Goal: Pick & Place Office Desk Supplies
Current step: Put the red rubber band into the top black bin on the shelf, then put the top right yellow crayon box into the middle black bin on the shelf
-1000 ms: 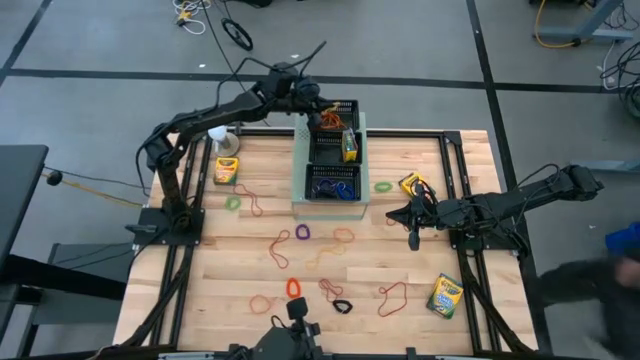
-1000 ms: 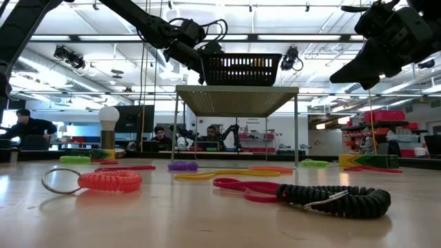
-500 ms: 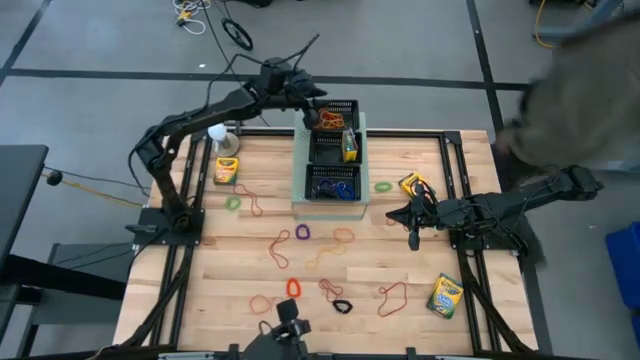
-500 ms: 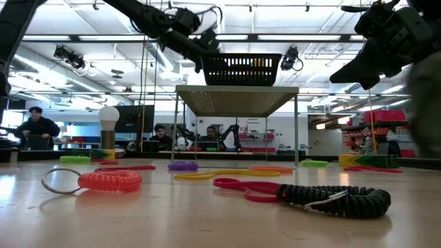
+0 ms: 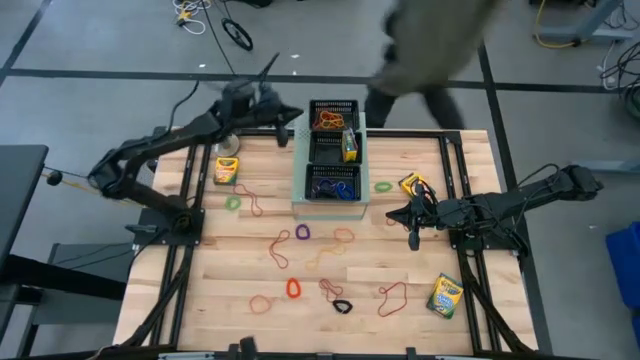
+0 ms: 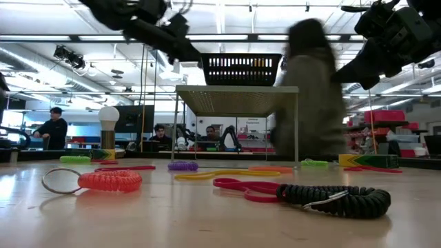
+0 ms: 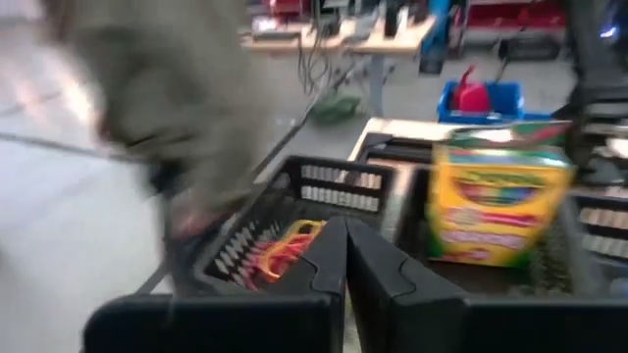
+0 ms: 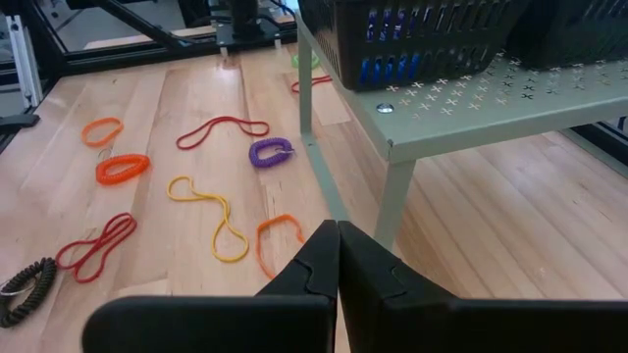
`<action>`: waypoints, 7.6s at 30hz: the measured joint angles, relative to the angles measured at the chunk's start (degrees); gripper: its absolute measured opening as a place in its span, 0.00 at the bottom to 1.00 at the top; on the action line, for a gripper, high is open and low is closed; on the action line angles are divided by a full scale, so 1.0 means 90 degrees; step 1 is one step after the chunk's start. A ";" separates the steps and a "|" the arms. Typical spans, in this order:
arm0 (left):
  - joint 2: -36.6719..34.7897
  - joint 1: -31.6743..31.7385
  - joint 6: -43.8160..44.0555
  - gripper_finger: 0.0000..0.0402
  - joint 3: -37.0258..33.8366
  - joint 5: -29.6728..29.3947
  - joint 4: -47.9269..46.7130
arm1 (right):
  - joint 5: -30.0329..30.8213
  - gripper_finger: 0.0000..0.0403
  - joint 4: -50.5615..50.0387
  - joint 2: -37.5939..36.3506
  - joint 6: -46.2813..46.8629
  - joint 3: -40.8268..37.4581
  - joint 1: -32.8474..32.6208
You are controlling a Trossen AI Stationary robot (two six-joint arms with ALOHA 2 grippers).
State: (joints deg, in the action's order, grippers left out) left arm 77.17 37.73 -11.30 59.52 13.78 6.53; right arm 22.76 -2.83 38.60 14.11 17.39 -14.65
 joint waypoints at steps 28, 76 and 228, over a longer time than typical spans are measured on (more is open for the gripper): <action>-0.1893 -0.1886 0.0378 0.03 -0.4854 -0.0743 0.5008 | -0.1078 0.02 -0.0002 0.0043 -0.0050 0.0000 -0.0001; -0.1854 -0.1945 0.1179 0.04 -0.5800 -0.0648 0.5226 | -0.1657 0.35 -0.1502 0.4429 0.2378 0.2205 -0.2257; -0.1856 -0.1948 0.2216 0.04 -0.5803 -0.0380 0.4358 | -0.2779 0.08 -0.5338 0.3760 -0.4481 0.3619 0.6984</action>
State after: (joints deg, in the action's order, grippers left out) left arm 60.47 20.21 8.65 7.29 10.36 45.75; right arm -2.25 -50.88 72.44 -26.22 49.95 48.21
